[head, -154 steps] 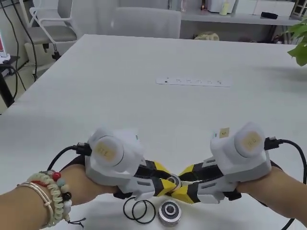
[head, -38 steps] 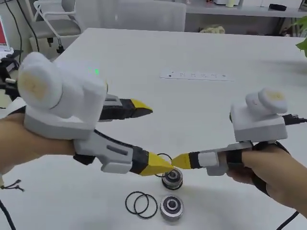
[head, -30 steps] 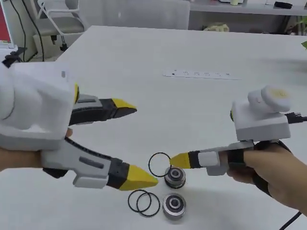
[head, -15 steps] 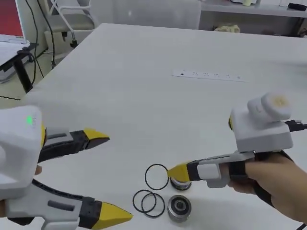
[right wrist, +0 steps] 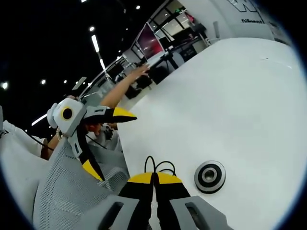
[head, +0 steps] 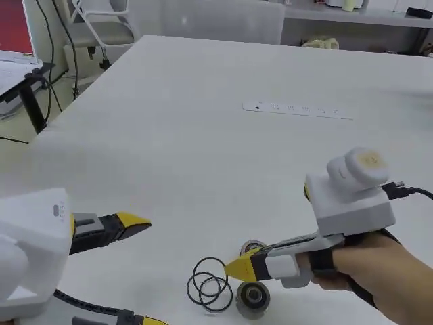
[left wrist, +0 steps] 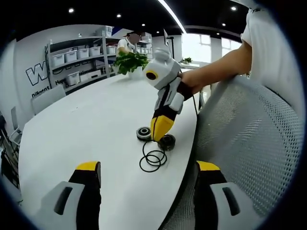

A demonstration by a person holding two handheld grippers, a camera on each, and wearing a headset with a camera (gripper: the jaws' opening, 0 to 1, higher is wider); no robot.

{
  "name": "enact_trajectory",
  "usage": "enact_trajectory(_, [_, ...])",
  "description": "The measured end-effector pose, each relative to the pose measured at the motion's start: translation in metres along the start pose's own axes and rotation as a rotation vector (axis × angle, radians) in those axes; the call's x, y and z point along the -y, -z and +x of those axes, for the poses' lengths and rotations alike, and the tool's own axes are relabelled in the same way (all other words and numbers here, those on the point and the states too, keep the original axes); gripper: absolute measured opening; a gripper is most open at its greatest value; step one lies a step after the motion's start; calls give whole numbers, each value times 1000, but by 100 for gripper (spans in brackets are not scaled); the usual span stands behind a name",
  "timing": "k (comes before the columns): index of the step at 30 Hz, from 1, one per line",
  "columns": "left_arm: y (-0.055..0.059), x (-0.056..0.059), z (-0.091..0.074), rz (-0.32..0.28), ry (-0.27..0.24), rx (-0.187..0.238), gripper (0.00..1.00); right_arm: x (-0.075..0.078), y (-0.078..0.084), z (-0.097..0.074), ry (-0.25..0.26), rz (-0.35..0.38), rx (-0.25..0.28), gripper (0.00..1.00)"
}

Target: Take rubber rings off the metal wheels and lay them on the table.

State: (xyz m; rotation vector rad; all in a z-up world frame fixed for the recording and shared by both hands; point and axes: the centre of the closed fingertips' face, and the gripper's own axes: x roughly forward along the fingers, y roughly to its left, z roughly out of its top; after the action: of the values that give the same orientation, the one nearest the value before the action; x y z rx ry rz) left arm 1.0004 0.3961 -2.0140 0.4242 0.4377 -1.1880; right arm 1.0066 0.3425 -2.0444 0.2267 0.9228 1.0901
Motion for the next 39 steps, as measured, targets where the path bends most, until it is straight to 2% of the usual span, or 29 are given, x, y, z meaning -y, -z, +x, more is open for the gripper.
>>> enact_trajectory(5, [0,1,0,-20,4,6,77,-1,8,6,10,-37,-35,0])
enact_trajectory(25, [1,1,0,-39,0,5,76,2,12,10,30,-60,-48,0])
enact_trajectory(39, [2,1,1,-37,-1,-1,76,7,15,13,66,-81,-59,0])
